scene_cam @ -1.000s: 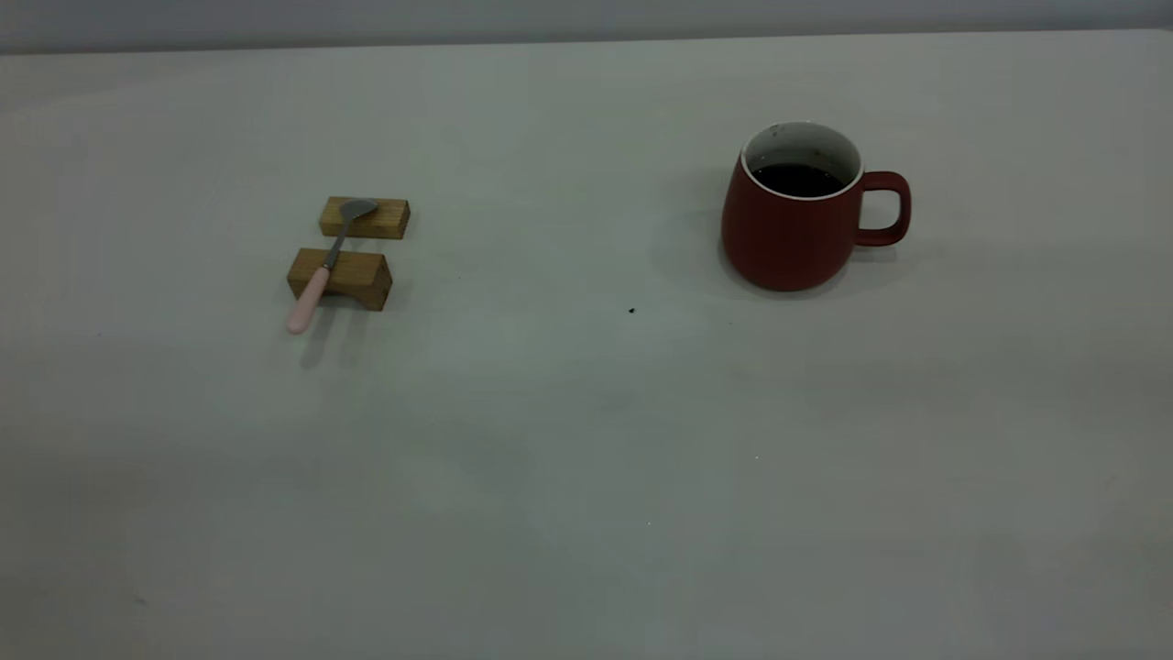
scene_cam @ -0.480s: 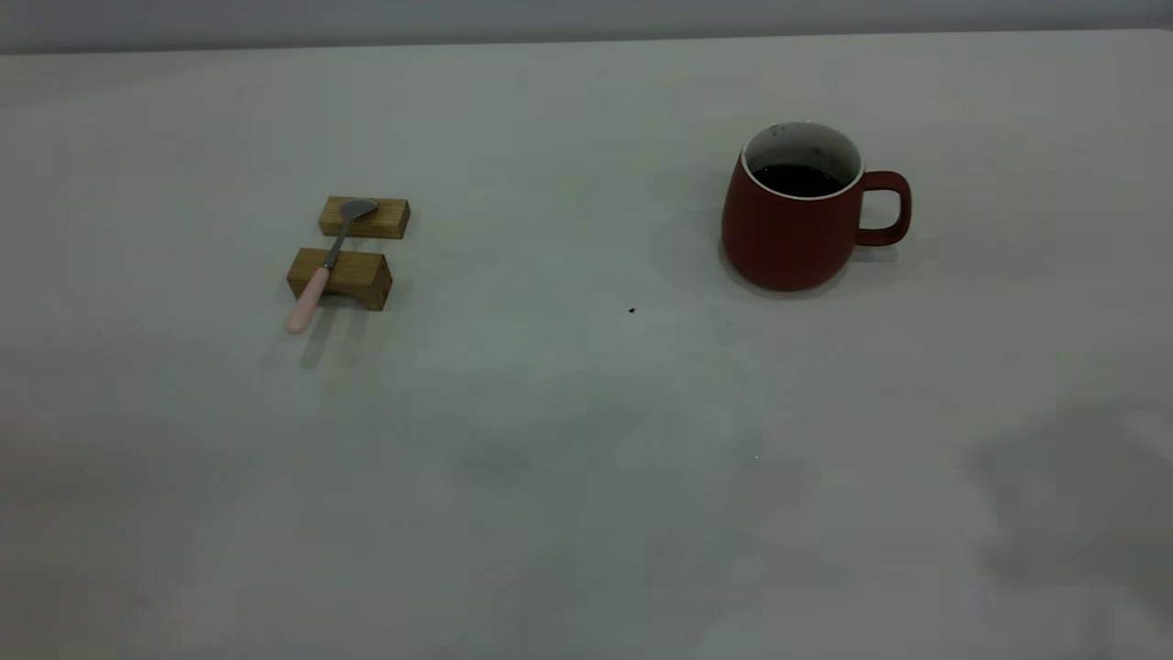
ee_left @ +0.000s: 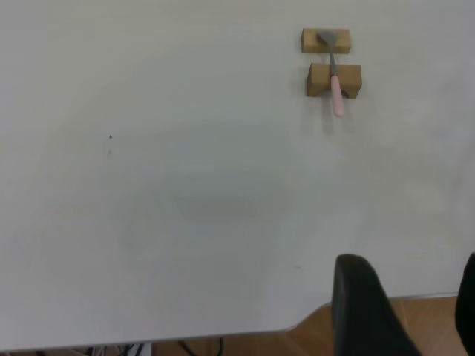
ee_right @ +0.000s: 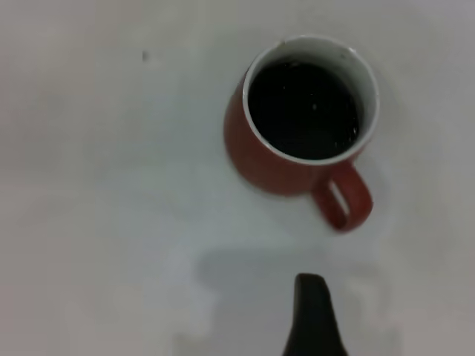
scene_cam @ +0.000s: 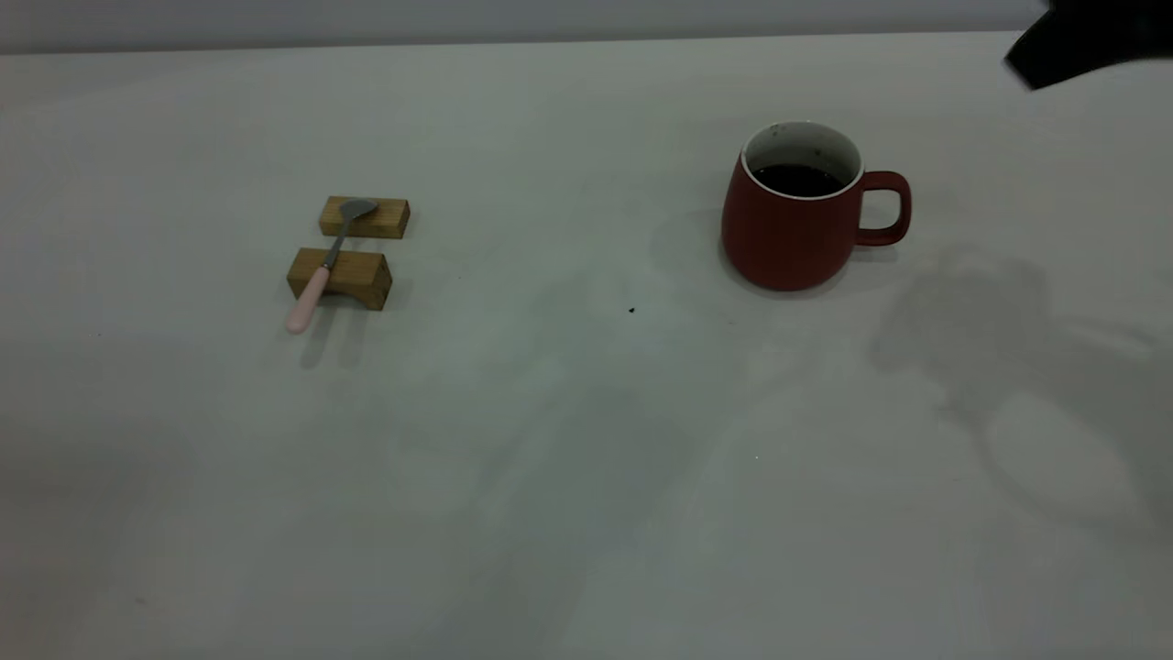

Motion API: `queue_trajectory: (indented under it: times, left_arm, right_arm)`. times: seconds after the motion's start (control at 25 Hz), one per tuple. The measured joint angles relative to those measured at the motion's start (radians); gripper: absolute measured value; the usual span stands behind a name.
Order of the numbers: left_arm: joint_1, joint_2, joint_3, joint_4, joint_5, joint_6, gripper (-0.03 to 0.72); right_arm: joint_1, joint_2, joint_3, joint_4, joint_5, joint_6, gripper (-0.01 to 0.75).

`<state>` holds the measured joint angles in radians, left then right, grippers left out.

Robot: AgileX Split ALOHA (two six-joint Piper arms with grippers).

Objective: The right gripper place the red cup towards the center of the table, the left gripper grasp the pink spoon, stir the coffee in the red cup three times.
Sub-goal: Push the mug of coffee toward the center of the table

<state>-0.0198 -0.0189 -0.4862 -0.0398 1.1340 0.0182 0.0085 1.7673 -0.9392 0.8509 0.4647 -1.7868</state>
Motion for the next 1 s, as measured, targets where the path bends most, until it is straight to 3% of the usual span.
queue_trajectory:
  times: [0.16,0.24,0.64,1.0]
  left_arm:
    - [0.000,0.000,0.000,0.000,0.000,0.000,0.384]
    - [0.000,0.000,0.000,0.000,0.000,0.000,0.384]
    - [0.000,0.000,0.000,0.000,0.000,0.000,0.384]
    - [0.000,0.000,0.000,0.000,0.000,0.000,0.384]
  right_arm:
    - [0.000,0.182,-0.112,0.060,0.022,-0.269,0.578]
    - [0.000,0.267,-0.165,0.087,0.043,-0.317,0.578]
    - [-0.025,0.532,-0.379,0.099,0.021,-0.343,0.578]
    - [-0.027,0.659,-0.485,0.102,0.047,-0.343,0.578]
